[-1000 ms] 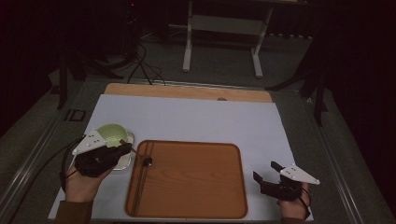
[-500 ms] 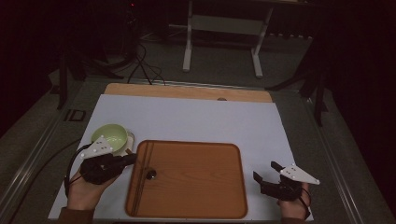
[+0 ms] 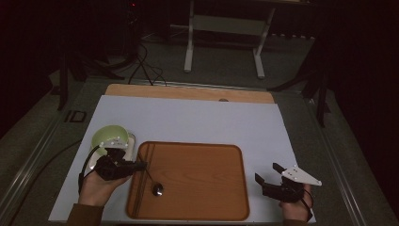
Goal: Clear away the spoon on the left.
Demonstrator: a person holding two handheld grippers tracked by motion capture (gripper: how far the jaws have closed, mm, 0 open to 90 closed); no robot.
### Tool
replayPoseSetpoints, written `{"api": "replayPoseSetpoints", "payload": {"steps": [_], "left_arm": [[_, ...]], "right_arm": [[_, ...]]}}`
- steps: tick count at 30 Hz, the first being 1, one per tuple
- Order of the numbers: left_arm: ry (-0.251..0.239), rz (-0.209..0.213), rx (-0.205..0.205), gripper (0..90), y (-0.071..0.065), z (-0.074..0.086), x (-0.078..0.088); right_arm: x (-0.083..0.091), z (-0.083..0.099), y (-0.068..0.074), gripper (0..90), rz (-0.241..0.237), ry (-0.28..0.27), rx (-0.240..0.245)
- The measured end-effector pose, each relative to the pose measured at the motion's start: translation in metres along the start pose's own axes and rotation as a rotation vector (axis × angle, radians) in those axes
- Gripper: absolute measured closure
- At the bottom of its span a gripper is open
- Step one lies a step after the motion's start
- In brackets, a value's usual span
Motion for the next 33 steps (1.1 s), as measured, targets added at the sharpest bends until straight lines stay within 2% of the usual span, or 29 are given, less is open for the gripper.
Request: {"api": "replayPoseSetpoints", "payload": {"steps": [3, 6, 9, 12, 15, 17, 22, 33], "left_arm": [[0.015, -0.026, -0.007, 88.8, 0.004, -0.004, -0.009], [0.004, -0.05, -0.014, 86.9, 0.008, -0.007, -0.02], [0.016, -0.046, -0.02, 86.2, 0.008, -0.003, -0.035], [0.031, -0.023, -0.019, 85.9, 0.006, 0.005, -0.049], [0.033, -0.005, 0.01, 85.4, 0.005, 0.014, -0.061], [0.043, -0.011, 0.023, 84.2, 0.007, 0.019, -0.067], [0.081, -0.03, 0.019, 80.3, 0.011, 0.031, -0.077], [0.092, -0.101, -0.008, 77.6, 0.018, 0.035, -0.082]], "right_arm": [[-0.001, 0.0, 0.001, 16.8, 0.0, 0.005, 0.006], [-0.001, 0.001, 0.001, 16.8, 0.002, 0.012, 0.018], [-0.001, 0.001, 0.002, 16.8, 0.002, 0.012, 0.019], [-0.001, 0.001, 0.001, 16.8, 0.004, 0.011, 0.017], [0.0, 0.0, 0.001, 16.8, 0.004, 0.01, 0.016], [0.0, 0.0, 0.001, 16.8, 0.004, 0.009, 0.017], [-0.001, 0.0, 0.001, 16.8, 0.003, 0.009, 0.017], [-0.001, 0.0, 0.001, 16.8, 0.002, 0.009, 0.018]]}}
Point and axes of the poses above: each handheld gripper's, and its own axes: x roughly backward along the jaws, z roughly out of its underside, y roughly to its left, the point moved 8 cm from there along -x, roughly forward along the jaws, and after that the axes turned 10 degrees about -y, right-handed, at the moved point
